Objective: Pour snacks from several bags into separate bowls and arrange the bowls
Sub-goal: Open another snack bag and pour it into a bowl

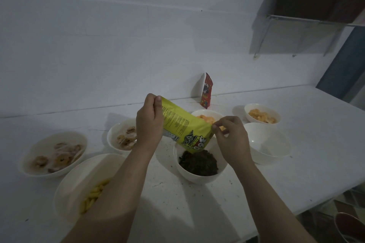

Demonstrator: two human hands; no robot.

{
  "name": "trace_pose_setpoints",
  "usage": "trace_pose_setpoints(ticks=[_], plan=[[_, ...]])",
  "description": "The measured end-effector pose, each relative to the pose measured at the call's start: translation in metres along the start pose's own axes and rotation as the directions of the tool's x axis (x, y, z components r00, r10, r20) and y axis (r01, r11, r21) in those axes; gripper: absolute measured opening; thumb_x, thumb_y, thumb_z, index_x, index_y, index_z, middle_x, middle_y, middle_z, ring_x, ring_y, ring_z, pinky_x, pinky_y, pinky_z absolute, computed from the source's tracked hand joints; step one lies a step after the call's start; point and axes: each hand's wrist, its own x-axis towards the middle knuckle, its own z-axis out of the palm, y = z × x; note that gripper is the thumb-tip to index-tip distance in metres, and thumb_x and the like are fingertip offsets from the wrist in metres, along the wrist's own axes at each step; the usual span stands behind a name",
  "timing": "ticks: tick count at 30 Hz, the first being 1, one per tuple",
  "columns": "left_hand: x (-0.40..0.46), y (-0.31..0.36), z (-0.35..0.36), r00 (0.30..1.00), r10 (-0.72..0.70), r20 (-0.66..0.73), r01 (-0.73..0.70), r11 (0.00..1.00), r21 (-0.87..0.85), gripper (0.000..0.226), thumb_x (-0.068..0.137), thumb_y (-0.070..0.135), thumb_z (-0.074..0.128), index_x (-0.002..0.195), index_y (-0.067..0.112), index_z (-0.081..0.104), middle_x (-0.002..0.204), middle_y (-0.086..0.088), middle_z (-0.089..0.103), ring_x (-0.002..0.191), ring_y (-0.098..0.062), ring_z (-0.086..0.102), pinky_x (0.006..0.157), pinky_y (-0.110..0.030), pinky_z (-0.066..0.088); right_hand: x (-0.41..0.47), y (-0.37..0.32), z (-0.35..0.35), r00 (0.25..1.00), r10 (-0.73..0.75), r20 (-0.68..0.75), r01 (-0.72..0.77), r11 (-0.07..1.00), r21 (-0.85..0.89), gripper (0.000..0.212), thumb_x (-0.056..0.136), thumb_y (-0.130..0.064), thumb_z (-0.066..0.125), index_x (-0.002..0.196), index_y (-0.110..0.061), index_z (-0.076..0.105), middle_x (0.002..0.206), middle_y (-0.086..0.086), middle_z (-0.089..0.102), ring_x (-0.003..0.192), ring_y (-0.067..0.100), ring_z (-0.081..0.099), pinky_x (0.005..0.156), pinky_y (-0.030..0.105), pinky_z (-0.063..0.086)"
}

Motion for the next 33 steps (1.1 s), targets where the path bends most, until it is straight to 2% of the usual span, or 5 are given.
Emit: trace_pose_setpoints(ticks=[5,11,17,28,33], plan=[[0.002,0.000,-0.003,1.000,0.004,-0.011,-0.004,1.000,-0.013,0.031,0.105,0.030,0.036,0.080,0.012,0.041,0.056,0.007,0.035,0.049,-0.010,0.033,0.049,-0.030,0.027,-0.002,-0.004,0.001,0.999,0.004,-0.048,-0.003,1.000,0.019,0.008,0.093,-0.018,0.066,0.094,-0.014,0.073,0.119,-0.007,0.046,0.072,0.002,0.056,0.063,0.003,0.038],[0.002,0.001,-0.006,1.000,0.021,-0.016,-0.022,0.999,-0.024,0.031,0.105,0.031,0.035,0.080,0.013,0.041,0.056,0.008,0.035,0.048,-0.009,0.034,0.047,-0.029,0.026,-0.002,-0.007,0.000,0.998,-0.015,-0.057,0.016,1.000,0.015,0.008,0.094,-0.017,0.065,0.093,-0.014,0.073,0.114,-0.007,0.048,0.071,-0.004,0.055,0.062,0.002,0.037],[0.005,0.002,-0.005,0.999,0.044,-0.021,-0.044,0.999,-0.029,0.032,0.105,0.031,0.036,0.080,0.012,0.041,0.055,0.009,0.034,0.048,-0.009,0.031,0.048,-0.033,0.029,0.001,-0.007,-0.003,0.999,-0.031,0.006,0.031,0.999,-0.036,0.008,0.094,-0.017,0.064,0.091,-0.016,0.071,0.098,-0.004,0.061,0.084,0.013,0.061,0.066,0.009,0.037],[-0.001,0.010,0.009,0.989,0.123,0.077,-0.119,0.992,-0.048,0.031,0.101,0.034,0.046,0.082,0.010,0.054,0.057,0.005,0.045,0.049,-0.007,0.039,0.048,-0.027,0.033,0.012,-0.045,0.008,0.984,-0.077,0.161,0.070,0.996,0.049,0.019,0.099,-0.027,0.056,0.109,-0.023,0.071,0.093,-0.015,0.065,0.090,0.008,0.059,0.077,0.023,0.045],[-0.004,0.002,0.011,0.995,0.095,-0.005,-0.095,0.995,-0.015,0.034,0.094,0.051,0.049,0.099,0.019,0.058,0.093,0.010,0.057,0.093,-0.008,0.048,0.073,-0.017,0.040,0.009,-0.034,0.005,0.994,0.017,0.106,-0.030,0.991,0.130,0.017,0.100,-0.023,0.053,0.107,-0.023,0.069,0.092,-0.011,0.066,0.086,0.004,0.059,0.066,0.008,0.038]])
